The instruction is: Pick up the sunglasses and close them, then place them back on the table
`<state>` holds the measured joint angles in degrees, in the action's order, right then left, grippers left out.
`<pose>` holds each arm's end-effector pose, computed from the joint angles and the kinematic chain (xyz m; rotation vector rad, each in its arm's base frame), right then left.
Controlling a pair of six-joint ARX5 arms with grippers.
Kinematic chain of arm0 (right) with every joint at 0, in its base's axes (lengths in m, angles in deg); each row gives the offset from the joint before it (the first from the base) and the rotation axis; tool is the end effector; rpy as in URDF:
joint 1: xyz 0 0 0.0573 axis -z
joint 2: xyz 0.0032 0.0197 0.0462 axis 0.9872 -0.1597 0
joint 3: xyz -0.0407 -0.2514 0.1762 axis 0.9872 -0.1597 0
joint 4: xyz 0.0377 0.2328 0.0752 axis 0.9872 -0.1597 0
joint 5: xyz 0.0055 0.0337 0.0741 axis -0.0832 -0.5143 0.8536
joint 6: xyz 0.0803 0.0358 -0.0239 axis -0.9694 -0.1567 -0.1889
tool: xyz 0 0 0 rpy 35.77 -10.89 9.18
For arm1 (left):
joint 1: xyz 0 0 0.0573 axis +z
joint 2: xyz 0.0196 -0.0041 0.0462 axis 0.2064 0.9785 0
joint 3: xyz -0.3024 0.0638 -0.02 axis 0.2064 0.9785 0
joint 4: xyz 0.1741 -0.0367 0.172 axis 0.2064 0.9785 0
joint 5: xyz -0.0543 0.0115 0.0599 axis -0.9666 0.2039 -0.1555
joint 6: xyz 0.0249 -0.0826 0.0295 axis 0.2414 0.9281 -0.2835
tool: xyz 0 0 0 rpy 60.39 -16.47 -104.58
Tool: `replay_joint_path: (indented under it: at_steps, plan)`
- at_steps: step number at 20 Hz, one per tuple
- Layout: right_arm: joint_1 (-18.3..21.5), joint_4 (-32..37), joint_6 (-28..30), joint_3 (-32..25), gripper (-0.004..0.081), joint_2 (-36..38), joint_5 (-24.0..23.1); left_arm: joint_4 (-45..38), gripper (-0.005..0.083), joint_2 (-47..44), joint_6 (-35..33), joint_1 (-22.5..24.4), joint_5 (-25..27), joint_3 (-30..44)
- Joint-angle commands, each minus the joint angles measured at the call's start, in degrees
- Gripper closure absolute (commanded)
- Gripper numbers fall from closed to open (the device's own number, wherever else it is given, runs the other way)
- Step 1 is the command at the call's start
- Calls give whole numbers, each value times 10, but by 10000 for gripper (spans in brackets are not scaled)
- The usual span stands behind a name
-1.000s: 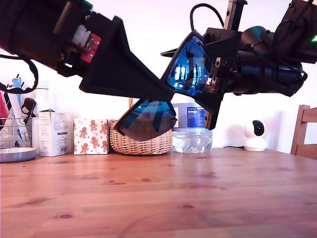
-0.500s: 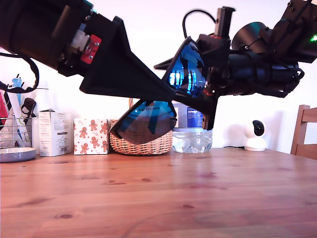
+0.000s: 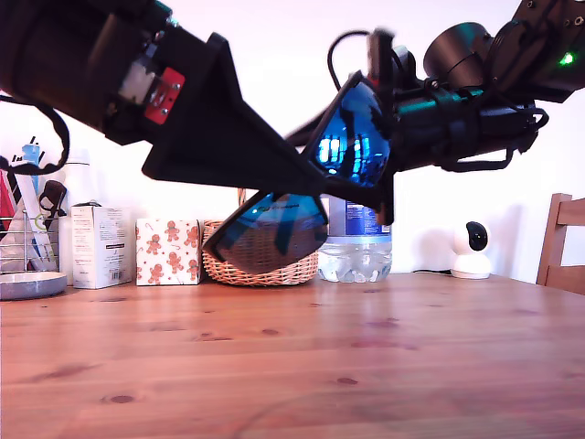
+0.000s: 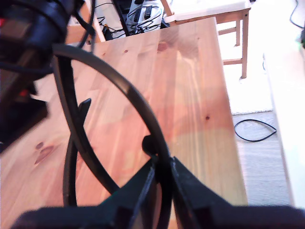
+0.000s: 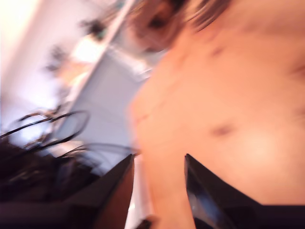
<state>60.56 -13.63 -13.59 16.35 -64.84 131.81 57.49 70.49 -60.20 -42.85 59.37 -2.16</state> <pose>0.3253 0.1950 0.2293 0.4884 0.7879 1.3160 0.1302 -0.2171 0.2210 0.4931 0.2443 -1.2553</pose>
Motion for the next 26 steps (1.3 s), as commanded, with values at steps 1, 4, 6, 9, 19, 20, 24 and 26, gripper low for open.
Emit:
replay_joint_path:
  at_steps: [1, 4, 6, 9, 19, 20, 24, 26]
  plan:
    - [13, 2, 26, 2, 676, -1, -23, 4, 797, -4, -2, -3, 8, 7]
    - [28, 1, 49, 2, 781, 2, -71, 16, 797, -4, -2, -3, 11, 4]
    - [31, -4, 65, 2, 781, 13, -121, 31, 797, -4, -2, -3, 21, 0]
    - [30, -46, 132, 2, 781, 50, -231, 47, 797, -4, 3, -2, 31, -2]
    - [14, -50, 209, -79, 781, 203, -546, 64, 797, -4, 9, 5, 39, -4]
    - [24, -40, 209, -94, 781, 214, -544, 69, 797, -4, 9, 8, 39, -4]
    - [101, -30, 213, -140, 781, 259, -517, 74, 797, -4, 10, 16, 39, -4]
    - [138, -26, 211, -159, 781, 285, -510, 72, 797, -4, 20, 18, 39, -4]
